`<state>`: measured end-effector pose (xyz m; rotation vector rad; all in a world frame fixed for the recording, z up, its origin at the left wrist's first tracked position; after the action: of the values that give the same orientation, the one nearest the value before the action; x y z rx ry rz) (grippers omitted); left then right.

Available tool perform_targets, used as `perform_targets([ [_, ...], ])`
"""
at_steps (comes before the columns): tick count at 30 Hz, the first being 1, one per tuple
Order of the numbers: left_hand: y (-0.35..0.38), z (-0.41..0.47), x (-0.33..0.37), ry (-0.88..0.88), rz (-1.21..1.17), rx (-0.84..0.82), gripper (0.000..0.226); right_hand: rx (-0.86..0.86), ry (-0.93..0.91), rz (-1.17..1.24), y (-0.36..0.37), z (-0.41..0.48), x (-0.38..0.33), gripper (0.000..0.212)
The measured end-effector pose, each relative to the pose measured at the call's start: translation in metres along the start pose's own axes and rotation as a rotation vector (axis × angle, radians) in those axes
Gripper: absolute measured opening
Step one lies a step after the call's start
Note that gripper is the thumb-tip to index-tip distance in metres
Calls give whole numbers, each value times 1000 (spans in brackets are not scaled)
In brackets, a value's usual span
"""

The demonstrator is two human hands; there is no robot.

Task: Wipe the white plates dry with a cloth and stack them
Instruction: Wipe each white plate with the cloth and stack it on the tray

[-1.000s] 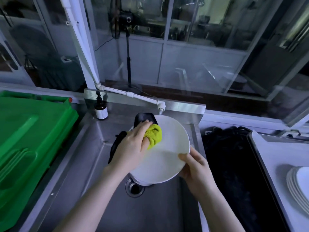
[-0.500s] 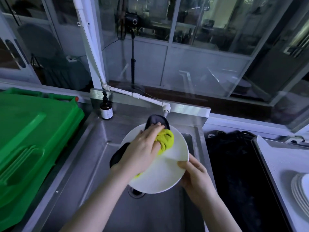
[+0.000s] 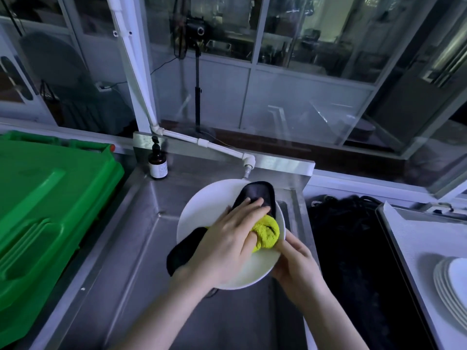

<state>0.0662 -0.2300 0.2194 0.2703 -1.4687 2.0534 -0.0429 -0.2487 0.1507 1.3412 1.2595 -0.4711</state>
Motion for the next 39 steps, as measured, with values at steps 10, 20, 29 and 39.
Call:
perform_targets([
  [10, -62, 0, -58, -412, 191, 340, 67, 88, -20, 10, -22, 3, -10, 33],
  [20, -14, 1, -69, -320, 135, -66, 69, 144, -28, -23, -30, 18, -6, 36],
  [29, -39, 25, -30, -106, -66, 75, 52, 169, -39, 27, -25, 31, -7, 37],
  [39, -16, -9, -55, -307, -117, 247, 20, 192, -29, 32, -27, 28, 1, 36],
])
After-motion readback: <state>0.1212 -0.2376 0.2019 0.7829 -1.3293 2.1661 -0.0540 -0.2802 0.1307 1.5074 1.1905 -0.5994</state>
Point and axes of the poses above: each hand's wrist, its own z-axis towards the middle knuckle, its own y-axis out of the palm, x = y × z, the point moved 10 cm from there along z, towards the middle knuckle, and after that the axes turned 6 degrees about z, right-handed, at the moved point
